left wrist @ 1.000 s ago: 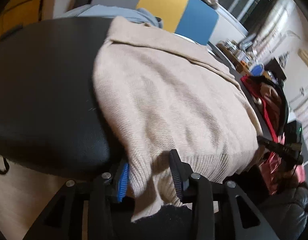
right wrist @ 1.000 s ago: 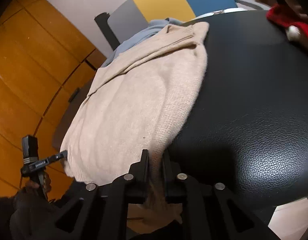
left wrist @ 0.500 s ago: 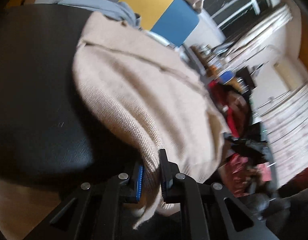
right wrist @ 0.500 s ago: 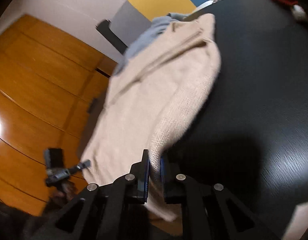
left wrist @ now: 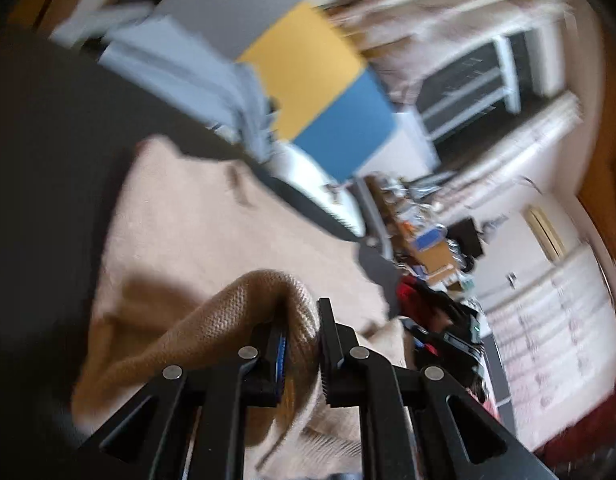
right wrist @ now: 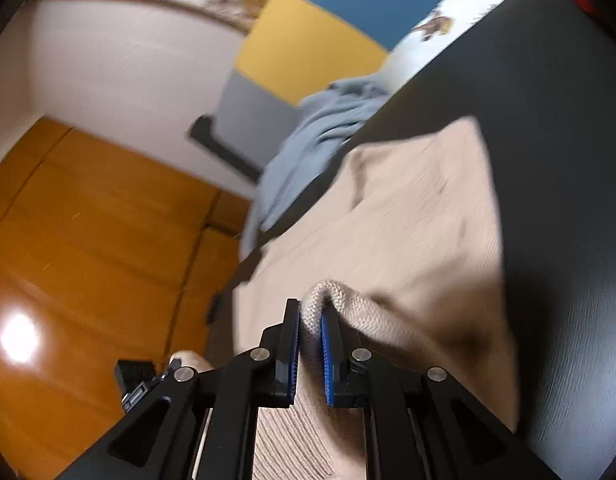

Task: Fold clothes

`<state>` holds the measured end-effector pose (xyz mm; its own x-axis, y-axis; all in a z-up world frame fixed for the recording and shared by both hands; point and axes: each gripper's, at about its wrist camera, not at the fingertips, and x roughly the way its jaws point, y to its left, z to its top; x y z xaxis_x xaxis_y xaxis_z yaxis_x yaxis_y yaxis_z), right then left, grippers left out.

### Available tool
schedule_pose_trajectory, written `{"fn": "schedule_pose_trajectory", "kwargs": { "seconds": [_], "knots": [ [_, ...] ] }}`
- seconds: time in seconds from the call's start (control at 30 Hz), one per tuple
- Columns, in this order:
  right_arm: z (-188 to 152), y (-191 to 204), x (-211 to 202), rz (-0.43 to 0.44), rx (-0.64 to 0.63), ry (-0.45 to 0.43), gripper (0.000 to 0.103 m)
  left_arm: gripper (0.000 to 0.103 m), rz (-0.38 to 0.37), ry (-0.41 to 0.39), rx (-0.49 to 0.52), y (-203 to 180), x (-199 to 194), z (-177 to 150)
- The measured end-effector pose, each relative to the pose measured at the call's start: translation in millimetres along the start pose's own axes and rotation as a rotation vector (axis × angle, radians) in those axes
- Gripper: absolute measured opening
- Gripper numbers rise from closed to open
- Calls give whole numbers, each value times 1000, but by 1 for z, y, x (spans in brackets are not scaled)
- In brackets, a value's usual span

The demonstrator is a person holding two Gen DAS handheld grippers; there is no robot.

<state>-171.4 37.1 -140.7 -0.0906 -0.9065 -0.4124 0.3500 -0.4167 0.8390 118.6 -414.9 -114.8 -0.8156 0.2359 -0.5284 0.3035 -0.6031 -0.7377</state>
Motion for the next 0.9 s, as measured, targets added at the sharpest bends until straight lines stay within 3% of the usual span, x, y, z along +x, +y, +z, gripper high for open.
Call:
{"fn": "schedule_pose_trajectory", "kwargs": {
  "seconds": [0.1, 0.13, 0.43, 0.53, 0.63, 0.67, 0.77, 0.9],
  "knots": [
    [18, -20, 26, -75, 41, 22, 10, 10, 74, 71, -83, 35, 36, 7],
    [19, -26, 34, -92, 50, 33, 9, 10, 62, 68, -97, 40, 36, 5],
    [-21, -32, 13, -71, 14, 46, 6, 10, 65, 75, -94, 35, -2, -47],
    [-28, -31, 4, -63, 27, 52, 7, 12, 68, 66, -91, 31, -4, -46],
    [-29, -23, -1, -52, 31, 51, 18, 20, 56, 50, -104, 27, -13, -43],
    [-29, -19, -4, -42, 22, 55, 27, 21, 64, 42, -98, 25, -17, -43],
    [-40, -4, -18, -4, -31, 70, 44, 25, 70, 28, -96, 24, -32, -49],
    [-63, 0, -30, -2, -68, 122, 45, 29, 77, 12, -107, 26, -56, -70]
  ]
}}
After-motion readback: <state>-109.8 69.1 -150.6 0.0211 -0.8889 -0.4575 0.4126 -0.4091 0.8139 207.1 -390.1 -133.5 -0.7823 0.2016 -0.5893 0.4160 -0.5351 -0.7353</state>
